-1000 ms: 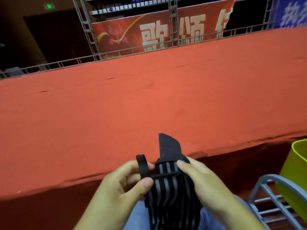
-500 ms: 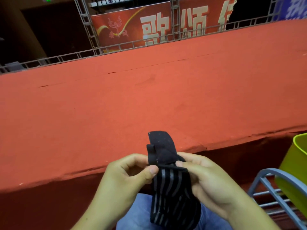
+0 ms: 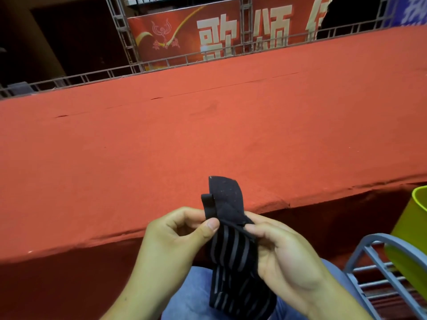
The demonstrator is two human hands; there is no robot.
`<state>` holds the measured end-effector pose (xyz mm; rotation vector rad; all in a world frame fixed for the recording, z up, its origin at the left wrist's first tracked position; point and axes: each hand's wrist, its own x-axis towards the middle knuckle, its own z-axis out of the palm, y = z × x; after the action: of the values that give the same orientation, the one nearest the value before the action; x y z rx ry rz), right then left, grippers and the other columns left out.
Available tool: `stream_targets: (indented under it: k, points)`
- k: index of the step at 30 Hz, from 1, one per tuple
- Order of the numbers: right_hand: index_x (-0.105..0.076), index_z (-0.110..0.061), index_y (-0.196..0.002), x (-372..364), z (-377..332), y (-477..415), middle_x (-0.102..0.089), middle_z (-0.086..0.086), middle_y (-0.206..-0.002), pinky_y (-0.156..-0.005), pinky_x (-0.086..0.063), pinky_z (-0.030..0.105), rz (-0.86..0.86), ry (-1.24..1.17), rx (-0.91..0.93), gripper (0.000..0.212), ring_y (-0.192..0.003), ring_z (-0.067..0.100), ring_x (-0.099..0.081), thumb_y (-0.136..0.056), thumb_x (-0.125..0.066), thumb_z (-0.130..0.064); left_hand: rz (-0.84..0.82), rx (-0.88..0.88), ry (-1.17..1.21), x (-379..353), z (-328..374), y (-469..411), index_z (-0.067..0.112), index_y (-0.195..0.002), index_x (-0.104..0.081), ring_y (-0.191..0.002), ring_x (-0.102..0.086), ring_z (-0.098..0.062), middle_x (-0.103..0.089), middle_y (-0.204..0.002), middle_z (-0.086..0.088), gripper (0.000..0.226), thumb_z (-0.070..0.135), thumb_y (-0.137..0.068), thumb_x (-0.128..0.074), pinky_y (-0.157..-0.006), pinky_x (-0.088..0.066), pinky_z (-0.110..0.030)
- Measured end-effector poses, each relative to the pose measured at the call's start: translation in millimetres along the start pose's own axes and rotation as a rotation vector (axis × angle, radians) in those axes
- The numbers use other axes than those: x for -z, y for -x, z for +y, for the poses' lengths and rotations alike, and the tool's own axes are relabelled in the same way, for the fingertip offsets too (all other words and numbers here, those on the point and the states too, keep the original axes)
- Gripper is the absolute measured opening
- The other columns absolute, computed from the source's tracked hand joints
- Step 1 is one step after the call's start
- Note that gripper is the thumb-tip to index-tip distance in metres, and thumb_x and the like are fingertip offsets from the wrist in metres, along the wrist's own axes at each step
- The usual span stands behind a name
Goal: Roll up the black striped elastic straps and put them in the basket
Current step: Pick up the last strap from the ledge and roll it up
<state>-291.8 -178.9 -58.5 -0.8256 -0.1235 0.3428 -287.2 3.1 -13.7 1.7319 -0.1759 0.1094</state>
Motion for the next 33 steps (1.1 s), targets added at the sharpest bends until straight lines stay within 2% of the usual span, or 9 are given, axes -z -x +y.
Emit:
stream_targets:
  k: [5,8,13,15,18,22,26,30,33]
  points:
    - [-0.067,-0.002,-0.136,-4,1,1,-0.069,0.022,-0.135,-0.113,-0.047,0.047,0.004,0.010,0.030,0.044,-0.131,0.034,-0.064,-0.097,-0.049,-0.011,0.035,0.018,0.016,-2,-1,-2,0.013,-0.080,-0.078,-0.063,-0.060,-0.003,-0.071,-0.068,0.001,0.005,0.016,-0.084,-0.077,-0.062,-0.047,-0.013]
    - [-0.071,-0.013,-0.133,-11,6,4,-0.073,0.016,-0.130,-0.112,-0.049,0.046,-0.003,0.276,0.155,0.034,-0.128,0.031,-0.067,-0.103,-0.057,-0.022,0.041,0.021,0.029,-3,1,-2,0.010,-0.080,-0.078,-0.061,-0.060,-0.003,-0.071,-0.068,0.000,0.006,0.013,-0.085,-0.077,-0.060,-0.047,-0.012]
    - [-0.078,-0.032,-0.115,-12,8,6,-0.080,0.006,-0.110,-0.096,-0.057,0.044,0.177,0.612,0.310,0.027,-0.108,0.023,-0.075,-0.101,-0.065,-0.013,0.003,0.004,0.034,-3,4,0,0.009,-0.081,-0.076,-0.062,-0.060,-0.003,-0.073,-0.071,-0.004,0.008,0.017,-0.083,-0.079,-0.059,-0.048,-0.013]
    - [-0.079,-0.031,-0.115,-12,6,7,-0.081,0.003,-0.109,-0.095,-0.060,0.037,0.163,0.611,0.313,0.027,-0.107,0.021,-0.076,-0.102,-0.062,-0.015,-0.018,0.000,0.023,-1,5,1,0.010,-0.077,-0.076,-0.061,-0.060,-0.005,-0.072,-0.069,-0.005,0.012,0.021,-0.081,-0.079,-0.059,-0.048,-0.014]
    - [-0.078,-0.031,-0.118,-10,5,10,-0.081,0.003,-0.112,-0.100,-0.057,0.043,0.132,0.572,0.260,0.027,-0.111,0.022,-0.076,-0.104,-0.059,-0.018,-0.038,-0.006,0.011,4,6,-4,0.011,-0.075,-0.073,-0.063,-0.062,-0.007,-0.070,-0.069,-0.001,0.020,0.029,-0.075,-0.079,-0.060,-0.047,-0.014]
    - [-0.078,-0.027,-0.121,-8,4,12,-0.079,0.009,-0.116,-0.105,-0.055,0.052,0.122,0.535,0.239,0.027,-0.114,0.031,-0.074,-0.103,-0.059,-0.021,-0.103,-0.054,0.014,7,9,-8,0.009,-0.088,-0.072,-0.086,-0.074,-0.014,-0.079,-0.095,-0.005,0.020,0.022,-0.076,-0.080,-0.077,-0.055,-0.020]
    - [-0.079,-0.024,-0.118,-3,5,12,-0.079,0.012,-0.113,-0.103,-0.054,0.057,0.119,0.532,0.243,0.021,-0.113,0.039,-0.073,-0.104,-0.064,-0.030,-0.064,-0.074,0.023,4,16,-10,0.015,-0.092,-0.075,-0.080,-0.071,-0.012,-0.078,-0.088,-0.006,0.014,0.012,-0.080,-0.080,-0.074,-0.055,-0.019]
    - [-0.079,-0.023,-0.118,-2,10,10,-0.079,0.016,-0.111,-0.101,-0.054,0.058,0.137,0.498,0.245,0.029,-0.110,0.039,-0.074,-0.096,-0.063,-0.034,-0.049,-0.055,0.026,1,16,-13,0.033,-0.116,-0.068,-0.074,-0.066,-0.013,-0.073,-0.079,-0.008,0.042,0.008,-0.084,-0.079,-0.072,-0.053,-0.018]
    - [-0.079,-0.020,-0.117,1,9,11,-0.078,0.020,-0.108,-0.098,-0.054,0.061,0.139,0.533,0.243,0.030,-0.105,0.041,-0.074,-0.096,-0.064,-0.037,-0.085,-0.028,0.026,-1,15,-14,0.028,-0.126,-0.067,-0.076,-0.067,-0.011,-0.073,-0.079,-0.004,0.044,0.007,-0.089,-0.075,-0.076,-0.053,-0.020]
